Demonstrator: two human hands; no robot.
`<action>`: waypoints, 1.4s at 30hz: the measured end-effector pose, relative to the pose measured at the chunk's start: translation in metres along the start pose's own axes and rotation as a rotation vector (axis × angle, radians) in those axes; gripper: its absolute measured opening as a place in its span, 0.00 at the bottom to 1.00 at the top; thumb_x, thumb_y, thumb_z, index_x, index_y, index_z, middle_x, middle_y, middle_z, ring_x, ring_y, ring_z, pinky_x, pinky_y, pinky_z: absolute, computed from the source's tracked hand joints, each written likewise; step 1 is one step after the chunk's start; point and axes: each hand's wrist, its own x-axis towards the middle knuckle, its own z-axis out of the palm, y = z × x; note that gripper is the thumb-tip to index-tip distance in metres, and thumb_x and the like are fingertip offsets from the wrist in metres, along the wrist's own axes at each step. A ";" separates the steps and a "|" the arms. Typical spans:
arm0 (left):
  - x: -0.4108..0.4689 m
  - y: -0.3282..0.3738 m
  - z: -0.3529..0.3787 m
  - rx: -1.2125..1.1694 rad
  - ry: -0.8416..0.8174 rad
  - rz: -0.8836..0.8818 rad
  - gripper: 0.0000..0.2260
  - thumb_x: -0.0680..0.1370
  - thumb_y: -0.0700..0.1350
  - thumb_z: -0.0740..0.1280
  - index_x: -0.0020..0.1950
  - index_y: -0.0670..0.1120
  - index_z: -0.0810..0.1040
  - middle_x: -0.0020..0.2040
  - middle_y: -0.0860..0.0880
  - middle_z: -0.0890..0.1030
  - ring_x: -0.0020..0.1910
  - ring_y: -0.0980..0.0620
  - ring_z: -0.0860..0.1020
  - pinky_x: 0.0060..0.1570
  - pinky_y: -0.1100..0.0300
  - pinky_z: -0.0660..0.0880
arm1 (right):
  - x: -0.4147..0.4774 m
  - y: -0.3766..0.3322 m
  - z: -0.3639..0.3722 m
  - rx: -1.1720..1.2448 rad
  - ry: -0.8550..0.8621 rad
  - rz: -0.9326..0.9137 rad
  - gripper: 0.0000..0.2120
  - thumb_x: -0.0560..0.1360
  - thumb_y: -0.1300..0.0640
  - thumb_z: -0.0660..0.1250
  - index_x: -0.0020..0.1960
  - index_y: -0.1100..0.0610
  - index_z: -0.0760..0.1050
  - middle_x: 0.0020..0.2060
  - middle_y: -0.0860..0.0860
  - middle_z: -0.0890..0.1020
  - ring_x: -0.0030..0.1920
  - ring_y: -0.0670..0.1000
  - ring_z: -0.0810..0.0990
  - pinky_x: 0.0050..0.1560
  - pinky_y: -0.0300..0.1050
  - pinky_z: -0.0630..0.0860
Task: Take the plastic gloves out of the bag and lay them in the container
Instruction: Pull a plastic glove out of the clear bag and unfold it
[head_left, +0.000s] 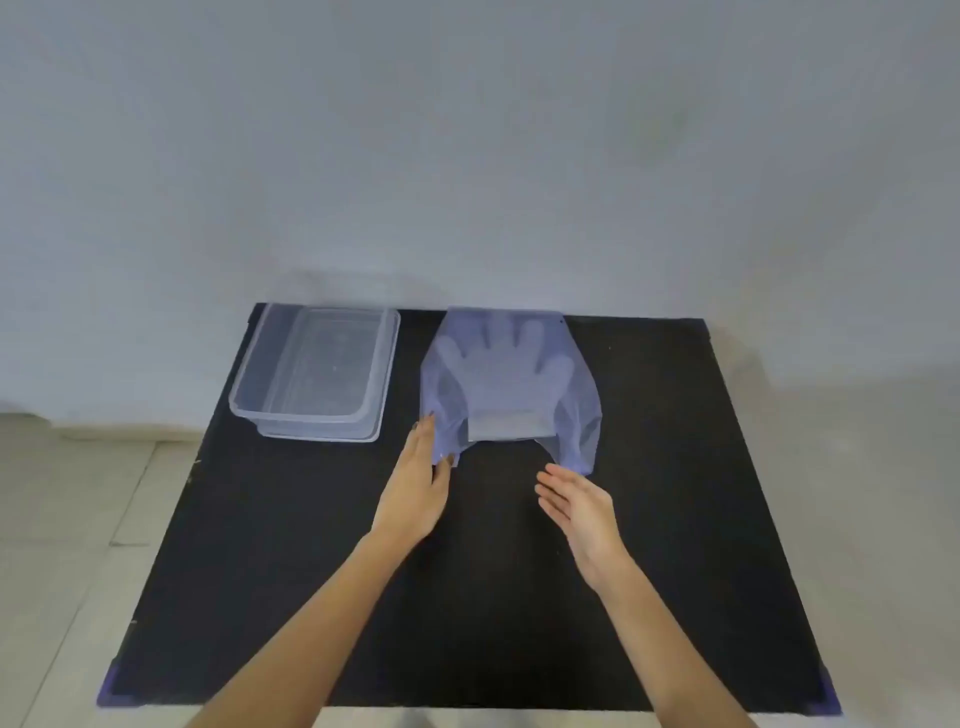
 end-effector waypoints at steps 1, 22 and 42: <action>0.006 -0.004 0.003 0.021 -0.010 -0.019 0.26 0.82 0.50 0.57 0.79 0.54 0.51 0.78 0.49 0.59 0.73 0.45 0.66 0.70 0.47 0.66 | 0.009 -0.001 0.002 0.046 -0.001 0.062 0.16 0.81 0.62 0.61 0.67 0.63 0.73 0.59 0.58 0.80 0.62 0.58 0.79 0.67 0.53 0.73; 0.088 -0.052 0.033 0.389 -0.108 0.160 0.25 0.83 0.43 0.54 0.78 0.49 0.49 0.78 0.53 0.48 0.77 0.55 0.46 0.75 0.60 0.45 | 0.089 -0.004 0.073 0.532 0.304 0.374 0.19 0.82 0.65 0.54 0.72 0.68 0.65 0.67 0.64 0.74 0.67 0.60 0.74 0.67 0.52 0.71; 0.088 -0.074 0.045 0.482 -0.134 0.148 0.26 0.81 0.55 0.41 0.79 0.51 0.43 0.79 0.54 0.41 0.77 0.59 0.37 0.74 0.62 0.35 | 0.108 -0.010 0.095 0.458 0.433 0.288 0.10 0.72 0.66 0.73 0.52 0.65 0.79 0.47 0.60 0.84 0.49 0.56 0.85 0.54 0.50 0.81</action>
